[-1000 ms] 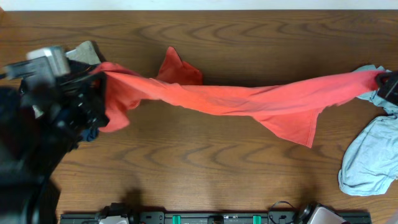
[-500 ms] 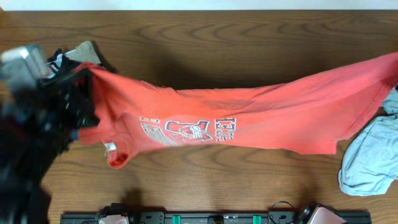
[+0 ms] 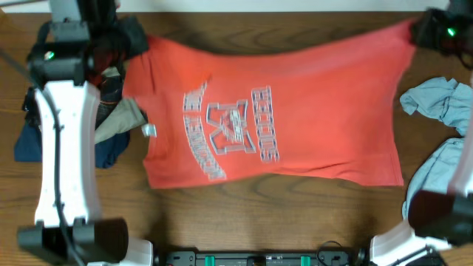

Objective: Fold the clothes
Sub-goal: 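Lift the shirt with both grippers and swing it toward the far side, then lower the shirt onto the table with both grippers, laying it flat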

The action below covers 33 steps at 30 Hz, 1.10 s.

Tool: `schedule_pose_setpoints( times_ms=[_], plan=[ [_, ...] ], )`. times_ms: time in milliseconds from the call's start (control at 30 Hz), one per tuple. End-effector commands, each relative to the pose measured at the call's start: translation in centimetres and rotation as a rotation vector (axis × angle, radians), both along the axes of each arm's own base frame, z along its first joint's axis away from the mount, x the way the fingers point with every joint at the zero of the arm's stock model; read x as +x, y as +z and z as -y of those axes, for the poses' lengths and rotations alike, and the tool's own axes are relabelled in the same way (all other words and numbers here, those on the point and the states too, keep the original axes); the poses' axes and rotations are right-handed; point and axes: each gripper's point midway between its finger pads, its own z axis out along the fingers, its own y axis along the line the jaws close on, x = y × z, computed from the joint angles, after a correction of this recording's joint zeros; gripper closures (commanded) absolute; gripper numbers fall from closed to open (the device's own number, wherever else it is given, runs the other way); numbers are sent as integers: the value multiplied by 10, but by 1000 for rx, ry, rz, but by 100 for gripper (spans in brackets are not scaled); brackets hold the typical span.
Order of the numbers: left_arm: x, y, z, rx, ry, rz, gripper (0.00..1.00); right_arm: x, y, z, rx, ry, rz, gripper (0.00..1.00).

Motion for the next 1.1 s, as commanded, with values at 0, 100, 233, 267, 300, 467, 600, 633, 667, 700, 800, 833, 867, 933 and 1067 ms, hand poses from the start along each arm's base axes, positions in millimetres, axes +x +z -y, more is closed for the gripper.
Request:
schedule_pose_setpoints(
  times_ms=[0,100,233,267,300,467,600,633,667,700,800,833,867,933,1067],
  plan=[
    [31,31,-3,25,-2,178,94,36,11,2,28,-75,107,99],
    [49,85,-7,-44,51,373,94,63,61,8,2,-97,332,99],
    [42,178,-11,-67,69,613,94,61,134,29,-3,-232,544,99],
    [37,199,-12,-60,73,668,94,57,149,32,-12,-246,577,98],
    [31,222,-15,-45,86,729,94,52,164,36,-26,-265,605,99],
    [8,259,-23,-17,103,792,94,33,167,56,-137,-357,548,99],
    [0,221,-16,-43,54,620,94,18,119,73,-196,-430,348,99],
    [-2,204,-13,-54,42,548,94,15,107,74,-210,-429,298,99],
    [-6,181,-10,-66,32,452,94,10,93,74,-217,-428,241,99],
    [-12,156,-6,-74,20,349,94,8,79,73,-222,-419,191,99],
    [-34,88,4,-79,-8,69,94,-4,29,70,-218,-400,14,99],
    [-43,66,8,-76,-20,-26,94,-10,11,69,-217,-393,-50,99],
    [-50,48,11,-71,-35,-100,94,-14,-3,68,-215,-388,-95,99],
    [-69,10,20,-64,-68,-269,94,-29,-42,65,-211,-372,-231,99],
    [-110,-52,36,-54,-129,-554,94,-66,-109,55,-197,-336,-485,99]
  ],
)
